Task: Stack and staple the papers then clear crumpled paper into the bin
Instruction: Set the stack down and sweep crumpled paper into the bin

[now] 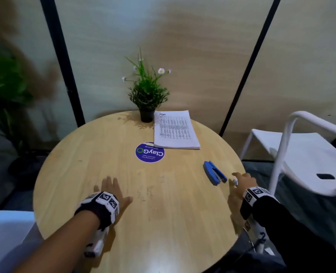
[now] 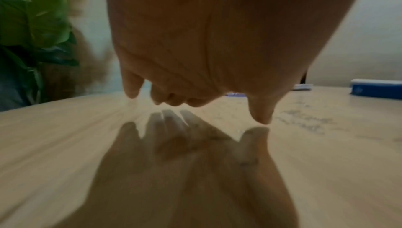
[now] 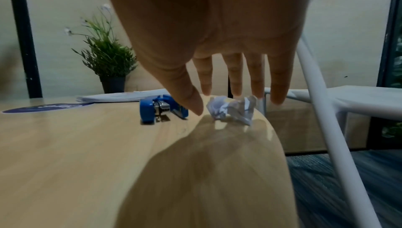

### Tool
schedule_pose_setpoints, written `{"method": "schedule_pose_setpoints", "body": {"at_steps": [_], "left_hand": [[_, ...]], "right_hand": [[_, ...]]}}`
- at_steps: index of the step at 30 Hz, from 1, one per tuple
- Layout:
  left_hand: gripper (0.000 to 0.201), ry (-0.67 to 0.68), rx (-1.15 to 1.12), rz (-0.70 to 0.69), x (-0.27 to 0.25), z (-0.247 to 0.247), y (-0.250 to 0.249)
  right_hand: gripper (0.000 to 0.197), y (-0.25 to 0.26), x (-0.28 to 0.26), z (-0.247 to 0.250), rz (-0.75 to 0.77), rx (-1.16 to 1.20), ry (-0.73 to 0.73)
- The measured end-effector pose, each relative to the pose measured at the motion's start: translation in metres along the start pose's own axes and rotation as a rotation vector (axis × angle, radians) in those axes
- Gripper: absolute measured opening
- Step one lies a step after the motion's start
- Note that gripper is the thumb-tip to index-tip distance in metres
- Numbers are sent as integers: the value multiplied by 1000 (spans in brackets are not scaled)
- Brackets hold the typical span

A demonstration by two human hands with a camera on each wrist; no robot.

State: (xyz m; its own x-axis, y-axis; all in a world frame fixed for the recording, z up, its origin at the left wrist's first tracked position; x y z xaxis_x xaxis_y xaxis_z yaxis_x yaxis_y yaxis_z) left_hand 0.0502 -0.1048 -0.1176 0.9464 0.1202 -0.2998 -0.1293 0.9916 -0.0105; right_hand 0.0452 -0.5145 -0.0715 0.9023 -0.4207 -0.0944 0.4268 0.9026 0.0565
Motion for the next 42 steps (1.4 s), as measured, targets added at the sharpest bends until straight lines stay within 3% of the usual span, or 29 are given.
{"method": "schedule_pose_setpoints", "body": {"at_steps": [2,5,10,15,18,25,28,35,38,42], "left_hand": [[105,-25,-75,135,-1,-12,7],[107,-72,-135,162,-6,-21,10],[108,-22,-113,12,-12,-25,-4],[119,13,-85,-187,-18,-23,-36],[105,25,-99,-269,-24,-23,-58],[86,178,-133,-451,-32,5,-61],[68,159,-101,-444,-33,39,-31],[58,1,-89,-299,-58,116,105],[51,-8,-169,-182,-67,109,174],[41,-1,-278,-6,-82,67,260]], "right_hand": [[30,1,2,-3,8,-28,88],[24,3,3,-6,22,-48,109],[16,5,4,1,-6,65,102],[21,16,-5,24,39,66,0],[20,34,-15,34,89,73,-31],[23,126,-56,41,389,87,11],[22,182,-80,42,475,212,29],[17,318,-134,11,671,419,194],[29,378,-156,-1,790,419,253],[27,449,-187,-9,980,413,307]]}}
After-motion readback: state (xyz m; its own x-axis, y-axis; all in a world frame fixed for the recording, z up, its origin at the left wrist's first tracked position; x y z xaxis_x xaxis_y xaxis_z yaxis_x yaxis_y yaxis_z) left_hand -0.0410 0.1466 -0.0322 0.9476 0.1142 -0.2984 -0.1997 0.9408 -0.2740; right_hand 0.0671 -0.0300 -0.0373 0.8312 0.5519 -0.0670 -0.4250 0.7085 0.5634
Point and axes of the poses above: each hand's wrist, its own x-axis towards the middle knuckle, its own z-axis out of the back of the hand, y = z × x, the point moved 2 cm from there along x, towards the middle knuckle, and after that the axes turned 7 degrees about -y, right-handed, at the moved point
